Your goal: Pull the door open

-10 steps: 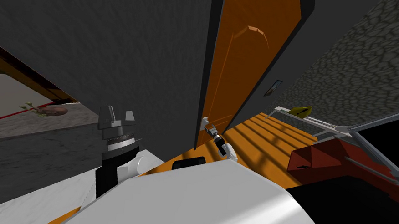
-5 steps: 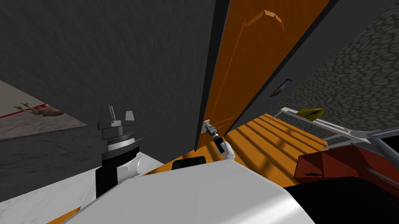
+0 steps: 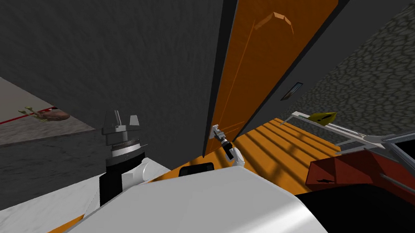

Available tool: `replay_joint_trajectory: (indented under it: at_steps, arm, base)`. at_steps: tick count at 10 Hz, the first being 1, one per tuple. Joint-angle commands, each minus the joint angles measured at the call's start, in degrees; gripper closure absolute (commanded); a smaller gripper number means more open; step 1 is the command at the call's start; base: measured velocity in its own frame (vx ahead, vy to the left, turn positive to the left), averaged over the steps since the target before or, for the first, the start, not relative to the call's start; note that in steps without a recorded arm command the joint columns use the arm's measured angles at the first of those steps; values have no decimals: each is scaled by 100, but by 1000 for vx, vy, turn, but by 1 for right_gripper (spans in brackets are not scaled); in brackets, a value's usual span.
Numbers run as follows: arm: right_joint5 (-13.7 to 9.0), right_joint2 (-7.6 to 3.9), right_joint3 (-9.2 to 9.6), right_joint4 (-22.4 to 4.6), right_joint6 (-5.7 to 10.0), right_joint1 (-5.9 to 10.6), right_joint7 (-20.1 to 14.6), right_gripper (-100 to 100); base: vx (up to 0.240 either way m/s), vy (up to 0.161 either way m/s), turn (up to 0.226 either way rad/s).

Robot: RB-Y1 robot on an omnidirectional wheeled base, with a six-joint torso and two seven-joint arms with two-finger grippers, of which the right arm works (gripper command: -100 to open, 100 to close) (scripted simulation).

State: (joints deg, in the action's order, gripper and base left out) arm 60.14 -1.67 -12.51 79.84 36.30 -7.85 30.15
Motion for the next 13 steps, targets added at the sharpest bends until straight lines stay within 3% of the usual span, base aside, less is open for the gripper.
replay_joint_trajectory:
  at_steps: [1,3,13]
  arm:
    - [138,-64,55,-19,-149,14,214,100]
    - [250,-115,99,-35,-271,25,388,100]
    - [1281,-560,509,-180,-1389,131,1991,100]
  base:
    - [-49,-34,129]
    - [-66,-45,106]
    - [-84,-30,143]
